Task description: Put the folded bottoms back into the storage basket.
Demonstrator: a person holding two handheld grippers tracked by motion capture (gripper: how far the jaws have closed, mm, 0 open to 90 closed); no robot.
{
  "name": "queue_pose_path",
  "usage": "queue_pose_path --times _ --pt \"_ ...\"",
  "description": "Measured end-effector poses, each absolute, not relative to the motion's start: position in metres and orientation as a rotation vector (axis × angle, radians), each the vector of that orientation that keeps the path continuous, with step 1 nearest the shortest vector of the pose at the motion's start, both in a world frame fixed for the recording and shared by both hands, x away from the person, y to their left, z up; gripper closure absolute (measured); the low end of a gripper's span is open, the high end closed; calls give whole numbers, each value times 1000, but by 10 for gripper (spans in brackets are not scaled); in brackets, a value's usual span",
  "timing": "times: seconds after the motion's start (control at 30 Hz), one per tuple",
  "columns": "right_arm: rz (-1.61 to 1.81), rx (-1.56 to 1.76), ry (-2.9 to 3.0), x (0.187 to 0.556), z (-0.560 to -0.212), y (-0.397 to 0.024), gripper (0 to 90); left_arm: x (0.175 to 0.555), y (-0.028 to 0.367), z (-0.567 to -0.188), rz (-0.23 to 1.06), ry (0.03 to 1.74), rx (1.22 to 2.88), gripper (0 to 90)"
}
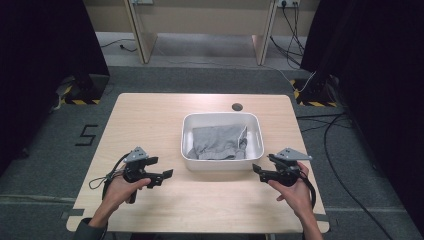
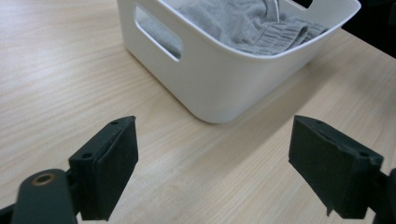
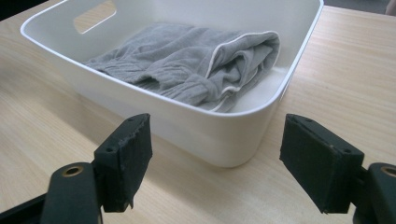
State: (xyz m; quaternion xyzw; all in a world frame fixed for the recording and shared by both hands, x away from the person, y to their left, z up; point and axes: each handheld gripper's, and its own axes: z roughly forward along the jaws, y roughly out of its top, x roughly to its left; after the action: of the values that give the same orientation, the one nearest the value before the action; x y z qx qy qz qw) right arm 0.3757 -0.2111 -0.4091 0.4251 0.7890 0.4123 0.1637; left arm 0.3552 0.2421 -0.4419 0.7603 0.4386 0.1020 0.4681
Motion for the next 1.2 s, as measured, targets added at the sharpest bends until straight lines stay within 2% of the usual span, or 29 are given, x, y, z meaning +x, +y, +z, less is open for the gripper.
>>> queue_pose_path --times 0.2,1.2 --pt "1149 1185 2236 367 -415 -213 222 347 246 -451 244 1076 1870 149" --pt "1148 1167 2241 334 -442 -212 221 319 263 -480 278 1095 1975 150"
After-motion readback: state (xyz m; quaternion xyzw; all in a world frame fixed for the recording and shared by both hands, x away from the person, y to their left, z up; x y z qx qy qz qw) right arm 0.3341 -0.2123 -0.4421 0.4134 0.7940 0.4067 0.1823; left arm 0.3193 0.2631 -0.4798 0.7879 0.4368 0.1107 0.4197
